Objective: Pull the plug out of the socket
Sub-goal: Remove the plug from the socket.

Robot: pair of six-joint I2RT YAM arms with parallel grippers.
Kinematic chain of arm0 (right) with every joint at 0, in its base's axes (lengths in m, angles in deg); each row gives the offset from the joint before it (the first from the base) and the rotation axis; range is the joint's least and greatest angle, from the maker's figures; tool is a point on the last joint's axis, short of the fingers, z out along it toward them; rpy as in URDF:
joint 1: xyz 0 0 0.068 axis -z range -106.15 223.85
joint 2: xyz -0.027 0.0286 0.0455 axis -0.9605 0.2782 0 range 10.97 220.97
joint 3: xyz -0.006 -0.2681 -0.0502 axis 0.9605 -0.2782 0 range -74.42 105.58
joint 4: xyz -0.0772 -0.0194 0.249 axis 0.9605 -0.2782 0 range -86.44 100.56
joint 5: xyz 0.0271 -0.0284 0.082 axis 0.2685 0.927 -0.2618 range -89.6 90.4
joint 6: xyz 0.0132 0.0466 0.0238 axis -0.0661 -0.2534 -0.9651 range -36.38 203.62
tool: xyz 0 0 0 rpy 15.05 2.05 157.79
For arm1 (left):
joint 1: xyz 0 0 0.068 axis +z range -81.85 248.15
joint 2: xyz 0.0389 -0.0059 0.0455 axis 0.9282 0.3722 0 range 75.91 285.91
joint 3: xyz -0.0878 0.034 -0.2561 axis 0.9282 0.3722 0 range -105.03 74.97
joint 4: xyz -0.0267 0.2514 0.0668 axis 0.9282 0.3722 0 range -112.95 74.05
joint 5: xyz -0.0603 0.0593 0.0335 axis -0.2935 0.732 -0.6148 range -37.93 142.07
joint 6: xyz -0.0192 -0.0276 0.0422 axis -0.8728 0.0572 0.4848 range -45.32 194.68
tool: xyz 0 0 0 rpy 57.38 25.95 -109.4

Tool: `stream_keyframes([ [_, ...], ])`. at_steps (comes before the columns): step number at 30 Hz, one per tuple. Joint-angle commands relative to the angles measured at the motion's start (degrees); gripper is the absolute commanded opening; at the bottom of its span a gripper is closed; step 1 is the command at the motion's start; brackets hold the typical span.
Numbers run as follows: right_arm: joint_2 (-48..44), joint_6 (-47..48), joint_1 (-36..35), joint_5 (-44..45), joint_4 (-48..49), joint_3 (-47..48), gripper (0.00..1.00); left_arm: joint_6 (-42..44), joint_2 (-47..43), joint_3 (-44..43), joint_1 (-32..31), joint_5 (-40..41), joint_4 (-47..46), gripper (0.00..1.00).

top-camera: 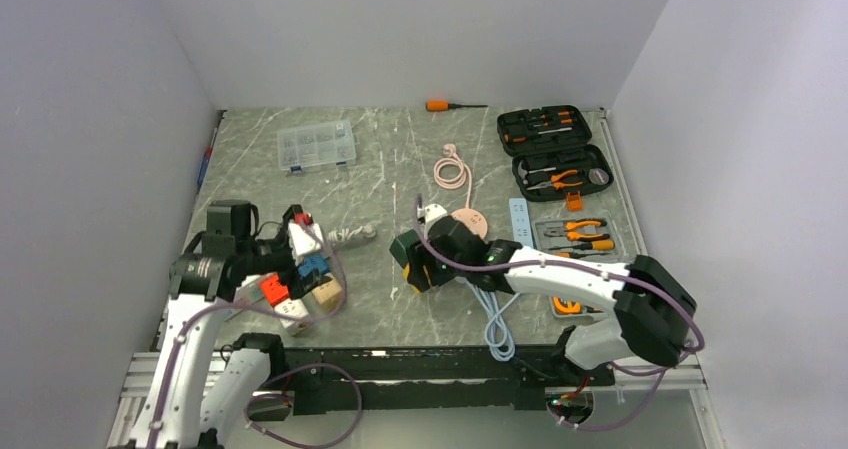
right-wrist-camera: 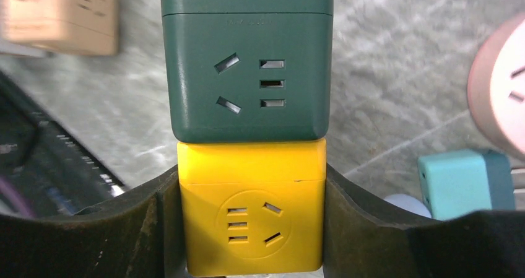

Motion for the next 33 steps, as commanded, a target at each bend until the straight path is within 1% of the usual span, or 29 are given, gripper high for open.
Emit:
stream_keyframes([
  [1,-6.3,4.6,3.1,-13.7,6.7,1.7,0.00,19.0,-5.4,1.1,-5.8,0.9,-2.3,0.99],
  [3,-6.9,5.6,3.8,-17.5,5.7,2.9,0.00,22.5,-7.2,1.6,-8.5,3.6,-3.5,0.99],
  [6,-6.8,6.8,3.9,-22.3,3.8,5.0,0.00,28.4,-9.3,2.0,-12.1,4.3,-3.6,0.99],
  [9,-6.5,7.5,3.9,-27.1,3.0,6.7,0.00,32.5,-12.3,4.5,-16.4,5.7,-7.5,0.99],
  [14,-6.5,8.3,3.9,-31.9,2.0,9.4,0.00,44.2,-16.8,10.7,-23.0,6.9,-14.1,0.99],
  [17,-6.2,8.9,3.9,-33.4,0.8,11.2,0.00,50.6,-17.1,12.9,-26.2,6.7,-16.9,0.99],
  [23,-4.8,11.5,4.0,-34.3,-2.0,13.8,0.00,53.4,-11.8,12.8,-31.6,8.2,-21.5,0.99],
  [26,-3.0,12.6,4.7,-35.5,-3.5,15.4,0.00,54.4,-9.4,12.7,-32.4,8.1,-24.3,0.99],
  [29,-1.5,13.2,6.2,-37.7,-4.3,16.1,0.00,53.5,-7.3,12.8,-32.9,7.9,-27.9,0.99],
  [33,0.3,13.5,8.2,-41.7,-4.8,17.0,0.00,54.1,-5.3,12.4,-32.8,8.0,-28.2,0.99],
])
